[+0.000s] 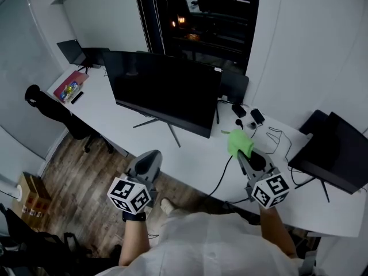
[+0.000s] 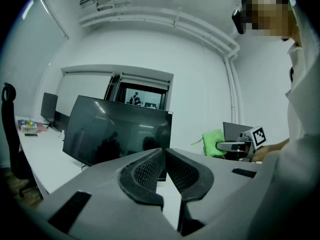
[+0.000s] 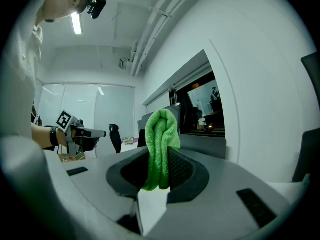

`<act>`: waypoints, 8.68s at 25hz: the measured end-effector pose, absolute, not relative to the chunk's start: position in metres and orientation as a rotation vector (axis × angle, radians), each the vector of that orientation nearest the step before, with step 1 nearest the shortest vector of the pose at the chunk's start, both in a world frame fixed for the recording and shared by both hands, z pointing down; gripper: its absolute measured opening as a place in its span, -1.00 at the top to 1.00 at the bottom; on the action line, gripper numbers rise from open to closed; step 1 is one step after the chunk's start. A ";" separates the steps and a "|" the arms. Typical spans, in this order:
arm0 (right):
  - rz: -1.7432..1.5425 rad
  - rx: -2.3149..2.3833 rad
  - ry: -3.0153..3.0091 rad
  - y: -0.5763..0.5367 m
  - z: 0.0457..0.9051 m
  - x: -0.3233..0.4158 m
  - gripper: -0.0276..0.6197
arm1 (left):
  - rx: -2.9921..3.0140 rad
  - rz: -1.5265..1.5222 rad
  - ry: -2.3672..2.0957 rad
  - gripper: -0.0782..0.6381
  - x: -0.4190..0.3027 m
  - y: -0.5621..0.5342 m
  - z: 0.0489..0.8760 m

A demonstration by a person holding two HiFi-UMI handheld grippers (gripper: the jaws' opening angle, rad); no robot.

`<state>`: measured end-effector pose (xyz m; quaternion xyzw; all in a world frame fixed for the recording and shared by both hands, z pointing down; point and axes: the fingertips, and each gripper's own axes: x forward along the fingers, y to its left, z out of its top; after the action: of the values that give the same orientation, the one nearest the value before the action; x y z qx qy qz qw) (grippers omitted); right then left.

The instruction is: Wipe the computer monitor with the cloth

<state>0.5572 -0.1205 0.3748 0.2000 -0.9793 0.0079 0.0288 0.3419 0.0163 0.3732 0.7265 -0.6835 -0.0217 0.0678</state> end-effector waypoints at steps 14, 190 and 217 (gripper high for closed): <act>-0.068 0.884 -2.895 -0.193 0.337 0.496 0.70 | 2.287 -0.106 -1.928 0.69 0.274 -0.037 0.374; 0.389 0.834 -2.187 -0.180 0.616 0.224 0.70 | 2.480 -0.039 -1.410 0.69 0.006 -0.109 0.439; 0.382 0.806 -2.178 -0.158 0.617 0.060 0.70 | 2.471 -0.028 -1.398 0.69 -0.150 -0.085 0.448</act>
<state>0.0597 -0.1581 0.6175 0.3162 -0.8545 0.1500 0.3838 -0.1501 -0.0846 0.4481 0.8604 -0.4868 -0.0098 0.1507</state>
